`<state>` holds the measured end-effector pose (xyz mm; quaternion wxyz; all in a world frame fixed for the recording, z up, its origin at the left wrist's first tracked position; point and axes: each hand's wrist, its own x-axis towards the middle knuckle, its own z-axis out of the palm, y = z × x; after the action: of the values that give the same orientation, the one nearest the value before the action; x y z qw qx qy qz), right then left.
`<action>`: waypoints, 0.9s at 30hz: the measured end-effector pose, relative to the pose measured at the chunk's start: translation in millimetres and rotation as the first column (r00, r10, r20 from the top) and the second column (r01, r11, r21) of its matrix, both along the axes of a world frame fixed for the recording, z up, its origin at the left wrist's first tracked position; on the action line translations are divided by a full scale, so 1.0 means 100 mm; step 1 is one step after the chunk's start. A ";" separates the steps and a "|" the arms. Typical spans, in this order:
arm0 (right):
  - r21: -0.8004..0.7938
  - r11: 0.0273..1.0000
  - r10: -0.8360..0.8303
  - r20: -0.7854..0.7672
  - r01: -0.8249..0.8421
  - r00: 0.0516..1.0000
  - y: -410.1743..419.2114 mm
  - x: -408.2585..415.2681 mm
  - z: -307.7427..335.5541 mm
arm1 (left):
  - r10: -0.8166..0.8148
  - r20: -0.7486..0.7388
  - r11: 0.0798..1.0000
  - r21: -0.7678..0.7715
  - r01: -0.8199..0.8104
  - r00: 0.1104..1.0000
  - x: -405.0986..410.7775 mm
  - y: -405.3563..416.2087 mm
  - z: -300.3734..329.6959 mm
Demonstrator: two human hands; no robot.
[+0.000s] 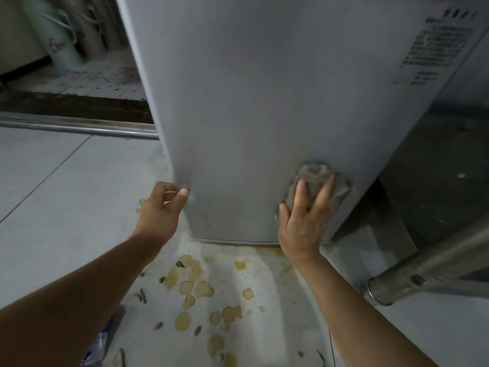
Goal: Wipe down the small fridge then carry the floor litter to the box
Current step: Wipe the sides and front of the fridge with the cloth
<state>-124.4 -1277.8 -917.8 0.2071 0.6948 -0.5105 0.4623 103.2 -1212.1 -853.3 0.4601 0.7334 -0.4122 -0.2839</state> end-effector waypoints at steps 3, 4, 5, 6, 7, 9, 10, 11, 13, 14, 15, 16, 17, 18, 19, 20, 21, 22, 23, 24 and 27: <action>0.039 0.993 0.117 -0.431 -0.111 0.895 0.01 -0.27 -0.39 | -0.011 0.016 1.000 -0.020 0.011 1.000 0.00 0.00 -0.02; 0.076 0.987 0.161 -0.533 -0.142 0.831 0.01 -0.34 -0.45 | -0.016 0.019 1.000 -0.019 0.016 1.000 0.00 -0.01 -0.02; 0.121 0.980 0.197 -0.604 -0.155 0.772 0.01 -0.39 -0.47 | -0.020 0.019 1.000 -0.017 0.020 1.000 0.01 -0.01 -0.01; 0.148 0.975 0.220 -0.648 -0.163 0.729 0.01 -0.42 -0.45 | -0.024 0.016 1.000 -0.015 0.024 1.000 0.01 -0.02 -0.01; 0.154 0.972 0.234 -0.680 -0.176 0.695 0.02 -0.44 -0.41 | -0.027 0.012 1.000 -0.012 0.027 1.000 0.01 -0.02 0.00; 0.133 0.965 0.250 -0.741 -0.228 0.624 0.01 -0.49 -0.28 | -0.028 -0.002 0.999 -0.015 0.028 1.000 0.00 0.00 0.01; 0.117 0.957 0.257 -0.768 -0.266 0.587 0.00 -0.51 -0.19 | -0.029 -0.009 0.999 -0.017 0.029 1.000 0.00 0.01 0.01; 0.097 0.949 0.258 -0.784 -0.300 0.564 -0.03 -0.52 -0.09 | -0.029 -0.013 1.000 -0.013 0.029 0.999 0.00 0.01 0.01; 0.024 0.945 0.224 -0.772 -0.325 0.595 -0.08 -0.46 0.08 | -0.035 -0.030 0.999 0.011 0.036 0.999 0.03 0.01 -0.01; -0.013 0.950 0.202 -0.739 -0.313 0.643 -0.10 -0.38 0.14 | -0.042 -0.045 0.999 0.029 0.044 0.998 0.05 0.02 -0.02; -0.040 0.957 0.180 -0.697 -0.289 0.694 -0.11 -0.28 0.16 | -0.048 -0.059 0.998 0.048 0.051 0.997 0.07 0.02 -0.04; -0.056 0.964 0.160 -0.659 -0.260 0.735 -0.10 -0.17 0.16 | -0.052 -0.072 0.996 0.066 0.057 0.996 0.09 0.02 -0.07; -0.062 0.970 0.143 -0.633 -0.234 0.761 -0.09 -0.06 0.14 | -0.054 -0.085 0.995 0.081 0.061 0.995 0.11 0.03 -0.10; -0.059 0.974 0.135 -0.624 -0.218 0.770 -0.06 0.03 0.10 | -0.058 -0.104 0.994 0.090 0.067 0.993 0.12 0.03 -0.12; -0.044 0.973 0.146 -0.638 -0.224 0.756 -0.03 0.11 0.04 | -0.061 -0.129 0.993 0.095 0.074 0.990 0.12 0.03 -0.14; -0.013 0.968 0.174 -0.688 -0.251 0.705 -0.01 0.14 -0.04 | -0.066 -0.156 0.992 0.097 0.081 0.986 0.11 0.03 -0.15; 0.041 0.957 0.216 -0.765 -0.289 0.607 0.02 0.14 -0.10 | -0.072 -0.181 0.991 0.096 0.090 0.981 0.09 0.01 -0.15; 0.105 0.937 0.261 -0.843 -0.332 0.470 0.06 0.20 -0.15 | -0.065 -0.206 0.992 0.097 0.087 0.976 0.13 0.04 -0.14; 0.165 0.922 0.284 -0.903 -0.349 0.323 0.09 0.23 -0.18 | -0.067 -0.228 0.990 0.107 0.094 0.971 0.16 0.05 -0.14; 0.213 0.921 0.290 -0.934 -0.326 0.208 0.10 0.19 -0.17 | -0.084 -0.252 0.985 0.123 0.118 0.964 0.13 0.03 -0.14; 0.178 0.921 0.261 -0.942 -0.347 0.211 0.07 0.24 0.02 | -0.104 -0.365 0.975 0.148 0.168 0.925 0.23 0.04 -0.12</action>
<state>-100.8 -1270.7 -915.9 0.4001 0.9085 -0.1206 0.0035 125.8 -1207.7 -865.1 0.4393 0.6775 -0.3456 -0.4781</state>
